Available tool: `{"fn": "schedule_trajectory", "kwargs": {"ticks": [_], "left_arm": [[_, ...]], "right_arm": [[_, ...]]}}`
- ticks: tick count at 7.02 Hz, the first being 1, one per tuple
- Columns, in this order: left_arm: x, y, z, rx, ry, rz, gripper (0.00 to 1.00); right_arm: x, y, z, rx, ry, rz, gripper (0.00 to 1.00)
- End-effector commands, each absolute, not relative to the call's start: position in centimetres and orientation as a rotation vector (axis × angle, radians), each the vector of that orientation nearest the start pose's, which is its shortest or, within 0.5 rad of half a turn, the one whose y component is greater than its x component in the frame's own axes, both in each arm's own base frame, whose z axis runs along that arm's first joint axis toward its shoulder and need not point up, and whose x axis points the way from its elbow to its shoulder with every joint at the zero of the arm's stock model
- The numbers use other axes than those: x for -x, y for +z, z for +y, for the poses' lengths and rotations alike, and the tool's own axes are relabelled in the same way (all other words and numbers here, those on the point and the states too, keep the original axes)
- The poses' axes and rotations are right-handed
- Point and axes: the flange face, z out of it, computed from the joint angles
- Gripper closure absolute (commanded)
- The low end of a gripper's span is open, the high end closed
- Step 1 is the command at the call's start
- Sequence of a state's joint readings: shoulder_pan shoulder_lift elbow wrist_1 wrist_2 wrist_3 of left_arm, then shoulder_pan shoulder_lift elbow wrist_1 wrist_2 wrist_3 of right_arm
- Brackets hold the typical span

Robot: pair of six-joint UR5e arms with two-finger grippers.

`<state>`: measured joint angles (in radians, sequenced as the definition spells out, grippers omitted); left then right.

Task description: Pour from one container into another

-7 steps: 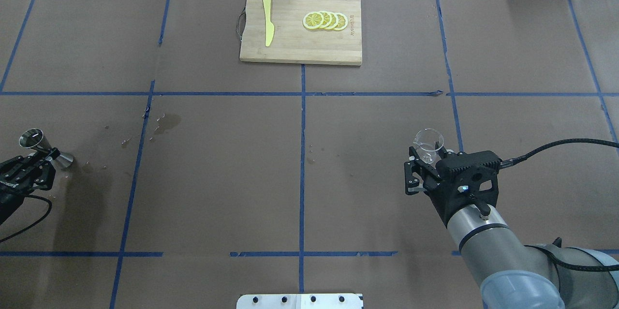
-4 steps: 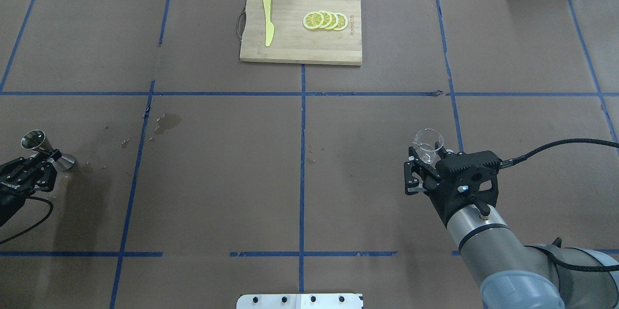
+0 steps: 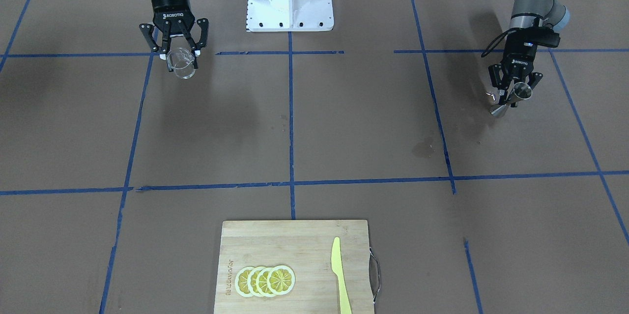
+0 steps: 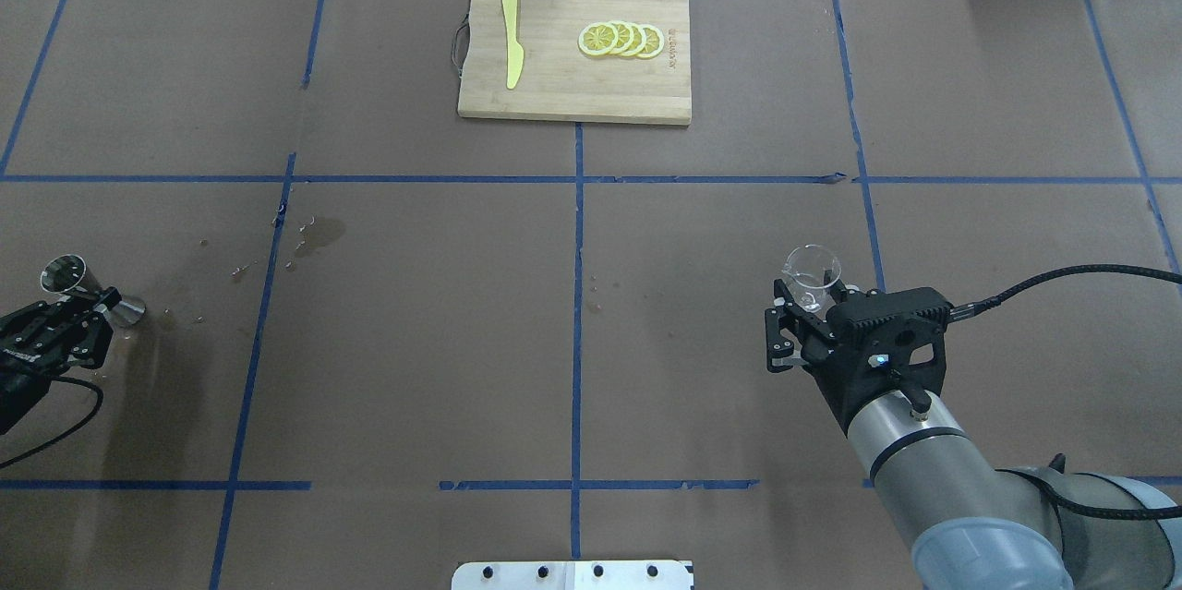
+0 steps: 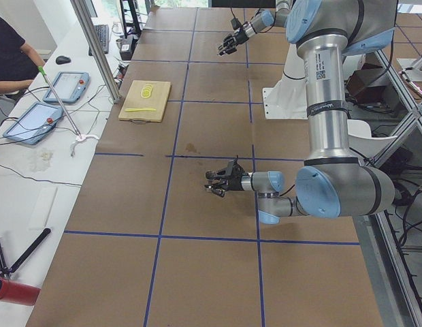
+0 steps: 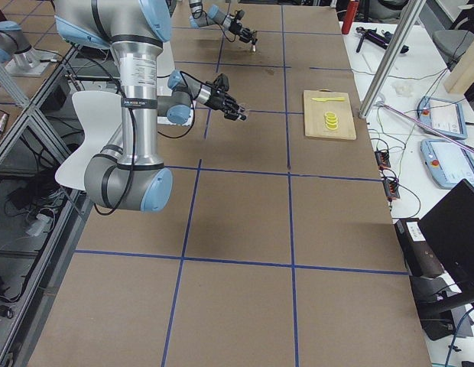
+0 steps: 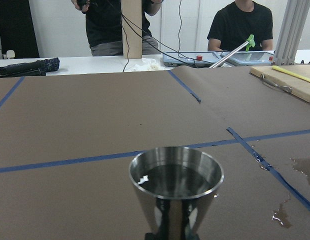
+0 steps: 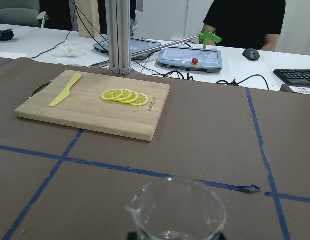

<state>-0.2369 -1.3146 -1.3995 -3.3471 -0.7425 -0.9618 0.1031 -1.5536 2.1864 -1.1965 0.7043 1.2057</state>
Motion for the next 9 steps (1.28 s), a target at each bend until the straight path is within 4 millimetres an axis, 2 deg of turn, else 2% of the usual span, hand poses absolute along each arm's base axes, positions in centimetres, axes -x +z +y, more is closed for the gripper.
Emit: {"fn": "schedule_trajectory", "kwargs": {"ticks": [1,4,5,6,7,9], "left_arm": [[-27.9,65.3,-28.0,-1.140,-0.253,0.859,0.42],[-27.8,64.9,-28.0,-1.141,-0.251,0.869,0.40],[-27.5,64.4,-27.8,-1.139,-0.245,0.879,0.25],[-25.9,64.4,-27.2,-1.110,-0.203,0.889,0.19],[-23.9,63.2,-26.4,-1.083,-0.175,0.916,0.00],[-23.6,63.4,-25.6,-1.012,-0.101,0.957,0.00]], "right_arm": [[40.8,30.4,-25.2,-0.980,0.209,-0.731,1.00],[40.5,30.1,-25.3,-0.981,0.213,-0.737,1.00],[40.4,30.0,-25.3,-0.980,0.214,-0.740,1.00],[40.4,29.8,-25.3,-0.981,0.216,-0.743,1.00],[40.4,29.8,-25.3,-0.981,0.216,-0.743,1.00],[40.1,29.5,-25.3,-0.982,0.221,-0.749,1.00]]}}
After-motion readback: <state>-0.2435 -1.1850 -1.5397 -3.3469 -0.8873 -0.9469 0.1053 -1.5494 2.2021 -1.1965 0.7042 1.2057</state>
